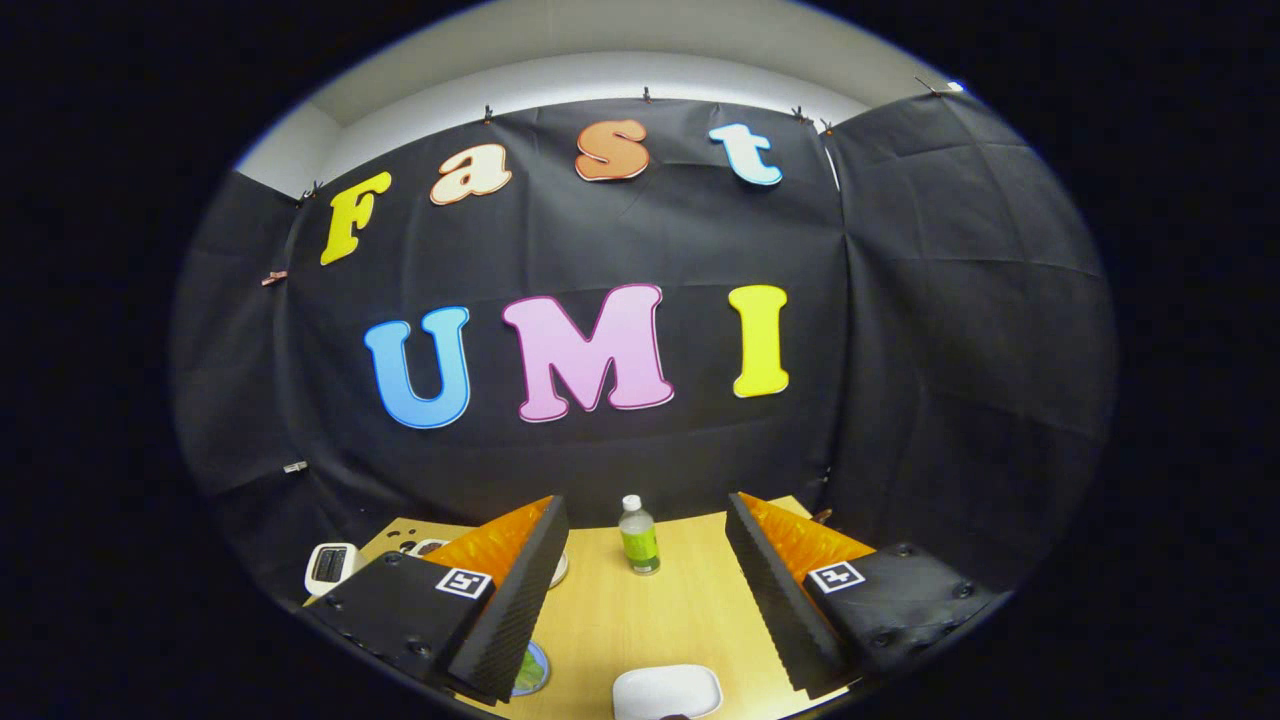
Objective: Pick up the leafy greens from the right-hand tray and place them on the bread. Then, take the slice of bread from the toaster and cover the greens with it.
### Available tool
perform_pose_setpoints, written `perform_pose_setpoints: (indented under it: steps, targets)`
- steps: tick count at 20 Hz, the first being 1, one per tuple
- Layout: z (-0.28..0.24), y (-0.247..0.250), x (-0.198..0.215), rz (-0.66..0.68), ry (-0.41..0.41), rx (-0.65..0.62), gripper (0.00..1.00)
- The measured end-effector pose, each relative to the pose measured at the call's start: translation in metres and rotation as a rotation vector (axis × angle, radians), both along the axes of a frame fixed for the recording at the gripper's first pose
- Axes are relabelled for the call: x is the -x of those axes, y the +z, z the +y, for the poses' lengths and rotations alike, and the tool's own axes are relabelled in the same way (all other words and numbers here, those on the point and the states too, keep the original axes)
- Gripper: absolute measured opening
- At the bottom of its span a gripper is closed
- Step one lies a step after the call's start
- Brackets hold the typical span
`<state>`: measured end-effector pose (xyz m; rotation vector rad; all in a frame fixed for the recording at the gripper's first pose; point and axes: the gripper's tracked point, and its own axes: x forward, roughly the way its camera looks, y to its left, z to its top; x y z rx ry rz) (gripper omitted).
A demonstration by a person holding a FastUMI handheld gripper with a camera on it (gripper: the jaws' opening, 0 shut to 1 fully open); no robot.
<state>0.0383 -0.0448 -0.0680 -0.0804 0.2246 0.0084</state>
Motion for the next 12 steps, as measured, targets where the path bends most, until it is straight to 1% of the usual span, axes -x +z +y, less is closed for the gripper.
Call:
perform_pose_setpoints:
  steps: [2,4,7,10,12]
  targets:
    - [-0.002,0.002,0.005,-0.006,-0.006,0.011,0.99]
    - [-0.001,-0.004,0.008,0.020,-0.005,0.002,0.99]
    - [0.000,-0.005,0.006,0.022,-0.008,-0.011,0.99]
    - [0.006,-0.012,0.005,0.030,0.009,0.015,0.99]
    - [0.013,-0.020,0.006,0.058,0.020,0.006,0.99]
